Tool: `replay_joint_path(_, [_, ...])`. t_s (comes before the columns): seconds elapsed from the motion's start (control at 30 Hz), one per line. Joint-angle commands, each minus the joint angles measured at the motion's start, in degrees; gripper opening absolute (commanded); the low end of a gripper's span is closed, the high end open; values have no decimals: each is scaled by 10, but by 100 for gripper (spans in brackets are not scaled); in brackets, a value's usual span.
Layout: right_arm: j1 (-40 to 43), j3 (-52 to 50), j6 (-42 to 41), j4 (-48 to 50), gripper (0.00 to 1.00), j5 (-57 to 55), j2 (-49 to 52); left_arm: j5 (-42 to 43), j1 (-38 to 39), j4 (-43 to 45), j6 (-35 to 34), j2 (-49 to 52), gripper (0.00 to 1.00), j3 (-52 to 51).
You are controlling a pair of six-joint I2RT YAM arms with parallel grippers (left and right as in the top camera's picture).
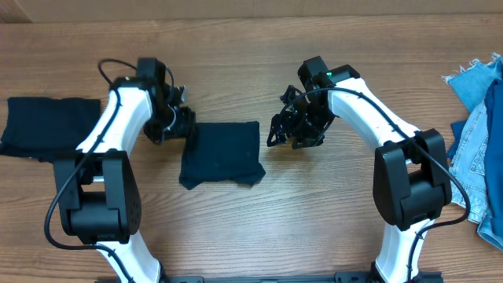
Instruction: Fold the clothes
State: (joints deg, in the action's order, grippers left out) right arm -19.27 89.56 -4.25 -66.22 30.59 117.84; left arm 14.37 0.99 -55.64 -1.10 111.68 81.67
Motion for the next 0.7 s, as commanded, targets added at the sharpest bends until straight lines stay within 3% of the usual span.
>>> replay_joint_path(0.0, [2,-3,-18,17,83,-5,-17,3,-16,-43,5,-1,62,75])
replay_joint_path(0.17, [2,-3,-83,68,84,-6,-1,3,-17,-171,25,-3,58,216])
replay_joint_path(0.33, [38,-3,-107,72,84,-43,-1,21,34,-212,39,-8,55,239])
replay_joint_path(0.53, [146,-3,-82,33,83,-2,-2,8,100,-189,14,-8,60,239])
replay_joint_path(0.67, [168,-3,-42,16,83,27,-2,-50,74,-171,-2,-4,74,230])
